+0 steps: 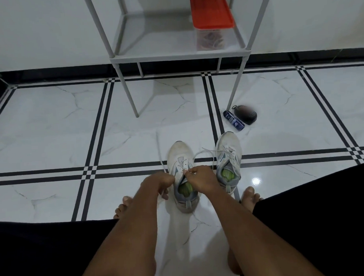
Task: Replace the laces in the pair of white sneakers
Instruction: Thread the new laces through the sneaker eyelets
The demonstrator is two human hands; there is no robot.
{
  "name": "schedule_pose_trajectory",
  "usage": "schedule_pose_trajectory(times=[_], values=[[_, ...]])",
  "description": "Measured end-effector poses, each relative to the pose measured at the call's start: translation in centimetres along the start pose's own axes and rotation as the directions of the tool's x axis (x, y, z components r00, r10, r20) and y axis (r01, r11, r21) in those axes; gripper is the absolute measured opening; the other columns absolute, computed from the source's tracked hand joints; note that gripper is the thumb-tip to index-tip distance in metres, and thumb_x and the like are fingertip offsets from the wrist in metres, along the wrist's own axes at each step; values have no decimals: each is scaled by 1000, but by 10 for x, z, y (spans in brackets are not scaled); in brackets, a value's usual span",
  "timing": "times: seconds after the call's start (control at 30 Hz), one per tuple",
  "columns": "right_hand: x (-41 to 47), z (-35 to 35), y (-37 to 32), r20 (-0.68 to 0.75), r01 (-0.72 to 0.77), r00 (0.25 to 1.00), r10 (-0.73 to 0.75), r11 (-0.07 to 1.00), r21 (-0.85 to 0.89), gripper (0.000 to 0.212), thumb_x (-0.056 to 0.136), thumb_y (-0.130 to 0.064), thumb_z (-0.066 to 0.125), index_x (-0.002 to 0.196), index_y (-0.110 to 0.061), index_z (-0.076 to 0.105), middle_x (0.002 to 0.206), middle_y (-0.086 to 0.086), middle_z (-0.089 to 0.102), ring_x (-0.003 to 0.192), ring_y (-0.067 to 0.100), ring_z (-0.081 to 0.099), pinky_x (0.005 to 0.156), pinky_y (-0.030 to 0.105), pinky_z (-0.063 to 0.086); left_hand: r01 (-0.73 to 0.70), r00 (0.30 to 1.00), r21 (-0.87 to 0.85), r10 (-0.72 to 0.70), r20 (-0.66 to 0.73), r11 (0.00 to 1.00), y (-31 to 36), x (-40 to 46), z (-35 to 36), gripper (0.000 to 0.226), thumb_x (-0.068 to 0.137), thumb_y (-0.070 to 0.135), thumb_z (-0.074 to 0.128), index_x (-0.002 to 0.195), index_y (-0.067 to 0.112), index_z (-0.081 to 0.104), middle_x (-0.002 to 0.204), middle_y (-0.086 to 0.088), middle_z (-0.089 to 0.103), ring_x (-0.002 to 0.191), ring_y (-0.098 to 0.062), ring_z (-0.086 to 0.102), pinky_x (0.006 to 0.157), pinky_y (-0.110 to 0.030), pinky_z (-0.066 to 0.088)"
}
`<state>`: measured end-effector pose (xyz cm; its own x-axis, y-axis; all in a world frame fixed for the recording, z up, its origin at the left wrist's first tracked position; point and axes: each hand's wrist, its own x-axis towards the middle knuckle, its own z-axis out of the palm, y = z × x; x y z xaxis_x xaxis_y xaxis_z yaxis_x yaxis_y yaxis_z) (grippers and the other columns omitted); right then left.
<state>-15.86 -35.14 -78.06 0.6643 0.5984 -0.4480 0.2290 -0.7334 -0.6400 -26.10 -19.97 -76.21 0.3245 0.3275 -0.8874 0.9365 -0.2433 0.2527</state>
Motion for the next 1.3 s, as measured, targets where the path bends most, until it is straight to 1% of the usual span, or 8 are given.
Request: schedule_pose_trajectory(times=[0.13, 0.33, 0.5, 0.63, 0.73, 0.83, 1.0, 1.3], values=[[-2, -3, -13, -27, 58, 997, -69, 957, -284, 51, 106, -53, 41, 129, -19, 71, 136, 16, 56, 131, 37, 46, 111, 48, 41, -58, 978, -262, 107, 177, 963, 24, -36, -38, 22, 98, 23, 51, 94, 11, 69, 85, -3, 65, 61, -13, 66, 50, -21, 39], [0, -22, -64, 283, -201, 957, 69, 861, 468, 74, 108, -69, 30, 102, -16, 82, 121, 5, 75, 110, 23, 60, 106, 39, 45, -238, 927, -910, 359, -108, 340, 41, -55, -73, 14, 102, 16, 53, 106, 8, 64, 122, -12, 76, 50, -9, 44, 45, -19, 34], [1, -57, -56, 365, -153, 930, 39, 944, 291, 46, 105, -53, 57, 88, -14, 75, 93, -2, 81, 80, 12, 69, 84, 28, 53, -303, 951, -952, 42, -305, -52, 18, -41, -78, 15, 99, -1, 50, 105, 4, 63, 108, -6, 76, 52, -5, 42, 45, -18, 32], [20, -81, -42, 316, -81, 945, 85, 996, -27, 48, 93, -39, 75, 52, -21, 59, 60, -8, 64, 53, 7, 50, 63, 24, 41, -229, 914, -965, -314, -258, 128, -13, -19, -79, 29, 89, -1, 43, 111, 1, 62, 98, -7, 79, 53, -14, 46, 47, -24, 39], [22, -86, -42, 340, -101, 938, 65, 991, 91, 27, 95, -27, 78, 71, -15, 75, 88, 5, 76, 71, 10, 63, 59, 13, 47, -23, 820, -757, -421, -388, 653, -18, -19, -63, 41, 87, 23, 49, 118, 1, 63, 106, -12, 67, 88, -28, 61, 70, -34, 46], [21, -81, -50, 314, -40, 949, -21, 982, 186, 21, 102, -29, 71, 97, -13, 83, 111, 0, 79, 94, 13, 68, 55, 11, 48, -5, 732, -214, -142, -666, 977, 3, -21, -47, 41, 89, 38, 53, 124, 16, 58, 133, -9, 55, 127, -32, 50, 101, -45, 44], [24, -68, -54, 176, -8, 983, -42, 962, 274, 28, 99, -32, 75, 95, -5, 81, 83, 2, 72, 74, 12, 60, 60, 19, 49, -230, 973, -360, 217, -78, 904, 44, -47, -44, 26, 102, 30, 52, 103, 14, 73, 98, -7, 78, 72, -13, 50, 79, -31, 41], [25, -69, -41, 232, -117, 971, 59, 963, 244, 21, 99, -13, 76, 106, 6, 78, 98, 7, 75, 91, 13, 71, 59, 14, 58, 2, 795, 7, 3, -606, 1000, -2, -18, -47, 33, 97, 41, 47, 108, 14, 62, 123, -9, 64, 122, -33, 54, 108, -48, 39]])
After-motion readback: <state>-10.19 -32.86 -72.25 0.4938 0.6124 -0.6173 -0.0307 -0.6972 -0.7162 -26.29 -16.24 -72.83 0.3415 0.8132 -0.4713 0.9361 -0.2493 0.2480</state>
